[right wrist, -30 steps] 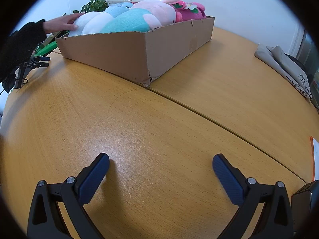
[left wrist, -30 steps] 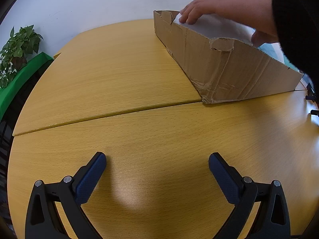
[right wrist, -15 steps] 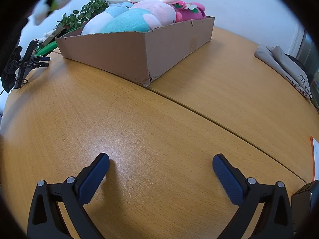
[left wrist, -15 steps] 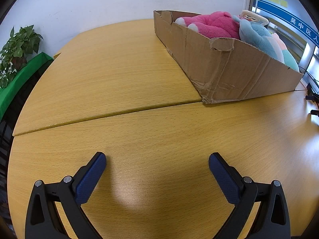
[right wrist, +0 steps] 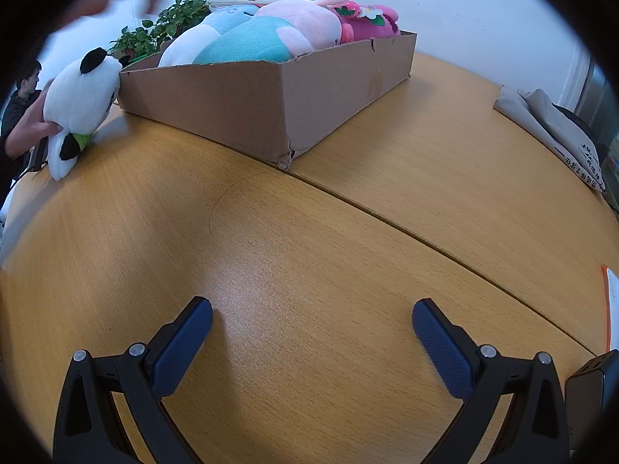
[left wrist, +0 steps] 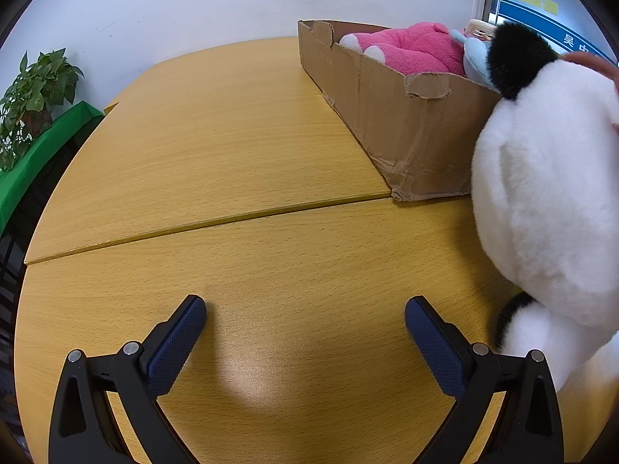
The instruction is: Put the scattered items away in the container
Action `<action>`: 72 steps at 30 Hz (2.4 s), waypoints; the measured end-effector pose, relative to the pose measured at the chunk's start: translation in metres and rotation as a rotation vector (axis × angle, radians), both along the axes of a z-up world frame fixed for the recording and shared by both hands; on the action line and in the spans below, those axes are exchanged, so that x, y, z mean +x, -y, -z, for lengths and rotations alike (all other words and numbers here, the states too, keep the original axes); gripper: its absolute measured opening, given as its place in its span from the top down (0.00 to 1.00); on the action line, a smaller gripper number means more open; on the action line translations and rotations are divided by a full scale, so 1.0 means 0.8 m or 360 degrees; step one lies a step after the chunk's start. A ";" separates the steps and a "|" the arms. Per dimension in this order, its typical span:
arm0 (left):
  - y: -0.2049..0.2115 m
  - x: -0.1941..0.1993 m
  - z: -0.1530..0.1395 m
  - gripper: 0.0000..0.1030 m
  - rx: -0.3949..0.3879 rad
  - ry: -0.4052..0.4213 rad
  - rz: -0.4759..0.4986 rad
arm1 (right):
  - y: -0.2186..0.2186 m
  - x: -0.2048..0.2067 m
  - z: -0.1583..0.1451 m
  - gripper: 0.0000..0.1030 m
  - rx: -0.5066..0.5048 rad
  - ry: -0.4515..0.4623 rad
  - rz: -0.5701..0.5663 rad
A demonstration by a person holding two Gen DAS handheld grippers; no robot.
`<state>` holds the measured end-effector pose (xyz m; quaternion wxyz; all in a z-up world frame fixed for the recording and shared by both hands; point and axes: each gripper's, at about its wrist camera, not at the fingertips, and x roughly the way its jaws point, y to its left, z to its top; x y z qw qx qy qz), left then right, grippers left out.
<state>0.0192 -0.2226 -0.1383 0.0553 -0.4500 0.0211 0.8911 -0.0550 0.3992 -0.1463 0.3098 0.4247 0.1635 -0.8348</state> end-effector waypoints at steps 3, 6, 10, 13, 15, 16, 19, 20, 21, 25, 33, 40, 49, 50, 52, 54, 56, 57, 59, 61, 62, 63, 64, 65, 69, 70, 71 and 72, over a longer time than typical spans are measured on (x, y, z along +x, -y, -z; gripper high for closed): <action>0.001 -0.005 0.000 0.00 -0.0003 -0.0001 0.0000 | 0.000 0.000 0.000 0.00 0.0000 0.0000 0.0000; 0.000 -0.006 0.000 0.00 -0.0004 -0.0001 -0.0001 | 0.000 -0.001 0.000 0.00 0.0000 0.0000 0.0000; 0.000 -0.005 0.000 0.00 -0.0003 -0.0002 -0.0001 | 0.001 0.000 -0.001 0.00 0.0000 0.0000 0.0000; 0.000 -0.005 0.000 0.00 -0.0003 -0.0001 -0.0001 | 0.002 0.000 -0.001 0.00 0.0001 0.0000 0.0001; 0.000 -0.005 0.000 0.00 -0.0003 -0.0002 -0.0001 | 0.002 0.001 -0.001 0.00 0.0001 0.0000 0.0002; 0.000 -0.005 0.000 0.00 -0.0003 -0.0002 -0.0001 | 0.003 0.001 -0.001 0.00 0.0001 -0.0001 0.0002; 0.000 -0.004 0.001 0.00 -0.0003 -0.0002 -0.0001 | 0.003 0.002 -0.001 0.00 0.0002 -0.0001 0.0002; 0.000 -0.004 0.001 0.00 -0.0003 -0.0002 -0.0001 | 0.003 0.005 -0.001 0.00 0.0002 -0.0002 0.0002; 0.000 -0.004 0.001 0.00 -0.0004 -0.0002 -0.0002 | 0.003 0.005 -0.001 0.00 0.0002 -0.0002 0.0002; 0.001 -0.005 0.002 0.00 -0.0004 -0.0002 -0.0003 | 0.003 0.006 -0.001 0.00 0.0002 -0.0002 0.0002; 0.001 -0.007 0.002 0.00 -0.0005 -0.0003 -0.0004 | 0.003 0.005 -0.002 0.00 -0.0001 0.0000 0.0002; 0.003 -0.010 0.003 0.00 -0.0003 -0.0001 -0.0004 | 0.001 0.006 0.000 0.00 0.0001 -0.0001 0.0001; 0.002 -0.006 0.003 0.00 -0.0002 0.0000 -0.0005 | 0.003 0.006 0.000 0.00 0.0000 0.0000 0.0001; 0.002 -0.005 0.003 0.00 -0.0002 0.0000 -0.0005 | 0.003 0.006 0.000 0.00 0.0000 0.0000 0.0001; 0.002 -0.004 0.003 0.00 -0.0002 0.0000 -0.0005 | 0.003 0.006 0.000 0.00 0.0000 0.0000 0.0001; 0.003 -0.003 0.003 0.00 -0.0002 0.0000 -0.0005 | 0.003 0.006 0.000 0.00 0.0000 0.0000 0.0001; 0.003 -0.003 0.004 0.00 -0.0002 0.0000 -0.0005 | 0.003 0.006 0.000 0.00 0.0000 0.0000 0.0001; 0.003 -0.004 0.004 0.00 -0.0003 0.0000 -0.0006 | 0.003 0.006 0.000 0.00 0.0000 0.0000 0.0001; 0.003 -0.004 0.004 0.00 -0.0003 0.0000 -0.0006 | 0.003 0.005 -0.001 0.00 0.0000 0.0000 0.0001; 0.003 -0.005 0.004 0.00 -0.0003 -0.0001 -0.0007 | 0.003 0.005 -0.001 0.00 0.0000 0.0000 0.0001; 0.003 -0.005 0.004 0.00 -0.0003 -0.0001 -0.0007 | 0.003 0.005 -0.001 0.00 0.0000 0.0000 0.0001; 0.002 -0.005 0.004 0.00 -0.0003 -0.0001 -0.0007 | 0.003 0.005 -0.001 0.00 0.0000 0.0000 0.0001; 0.002 -0.005 0.004 0.00 -0.0003 -0.0001 -0.0007 | 0.003 0.004 -0.001 0.00 0.0000 0.0000 0.0001; 0.002 -0.005 0.004 0.00 -0.0003 -0.0001 -0.0007 | 0.003 0.004 -0.002 0.00 0.0000 0.0000 0.0002; 0.002 -0.005 0.004 0.00 -0.0003 -0.0001 -0.0009 | 0.003 0.004 -0.002 0.00 0.0000 0.0000 0.0002; 0.002 -0.005 0.004 0.00 -0.0003 -0.0001 -0.0009 | 0.003 0.004 -0.002 0.00 0.0000 0.0000 0.0002; 0.002 -0.005 0.004 0.00 -0.0003 -0.0001 -0.0009 | 0.003 0.004 -0.002 0.00 0.0000 0.0000 0.0002; 0.002 -0.005 0.004 0.00 -0.0003 -0.0001 -0.0009 | 0.003 0.004 -0.002 0.00 0.0000 0.0000 0.0002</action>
